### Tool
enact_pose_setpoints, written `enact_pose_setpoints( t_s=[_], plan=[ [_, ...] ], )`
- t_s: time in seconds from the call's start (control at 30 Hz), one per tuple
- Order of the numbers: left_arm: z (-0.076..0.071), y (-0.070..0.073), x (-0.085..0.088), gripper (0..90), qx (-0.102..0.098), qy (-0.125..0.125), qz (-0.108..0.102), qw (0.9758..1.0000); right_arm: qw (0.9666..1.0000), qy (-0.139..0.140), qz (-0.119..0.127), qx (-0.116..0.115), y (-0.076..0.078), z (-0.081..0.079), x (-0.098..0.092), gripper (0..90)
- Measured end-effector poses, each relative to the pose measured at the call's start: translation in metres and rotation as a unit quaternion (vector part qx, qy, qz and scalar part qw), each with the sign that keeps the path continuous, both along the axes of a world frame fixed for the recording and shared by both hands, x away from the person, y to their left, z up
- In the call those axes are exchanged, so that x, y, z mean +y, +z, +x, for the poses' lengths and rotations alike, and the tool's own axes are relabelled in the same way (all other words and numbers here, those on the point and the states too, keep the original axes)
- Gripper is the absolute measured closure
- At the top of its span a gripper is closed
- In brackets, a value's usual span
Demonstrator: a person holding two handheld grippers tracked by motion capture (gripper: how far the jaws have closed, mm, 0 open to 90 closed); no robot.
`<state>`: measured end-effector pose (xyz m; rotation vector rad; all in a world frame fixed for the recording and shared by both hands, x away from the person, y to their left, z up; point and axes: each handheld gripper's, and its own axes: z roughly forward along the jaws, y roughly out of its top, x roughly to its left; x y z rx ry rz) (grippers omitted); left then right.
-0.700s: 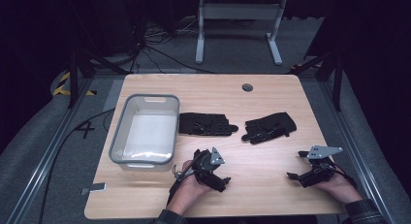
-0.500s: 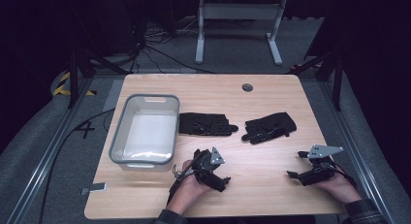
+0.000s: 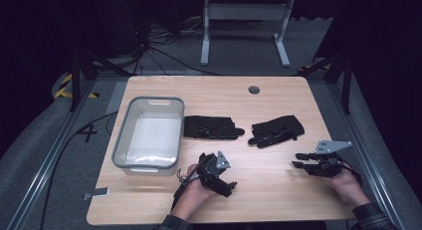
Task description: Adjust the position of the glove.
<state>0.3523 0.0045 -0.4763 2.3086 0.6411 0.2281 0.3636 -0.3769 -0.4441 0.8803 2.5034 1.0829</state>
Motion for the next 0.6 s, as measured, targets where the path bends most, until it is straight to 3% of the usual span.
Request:
enact_pose_setpoints(
  t_s=[0.3,0.6],
  plan=[
    [0.000,0.000,0.000,0.0,0.001,0.000,0.001,1.0000,0.9999,0.011,0.009,0.000,0.006,0.012,0.007,89.5],
    [0.000,0.000,0.000,0.0,0.001,0.000,0.001,1.0000,0.9998,0.014,0.014,-0.008,0.013,0.035,0.019,89.9]
  ],
)
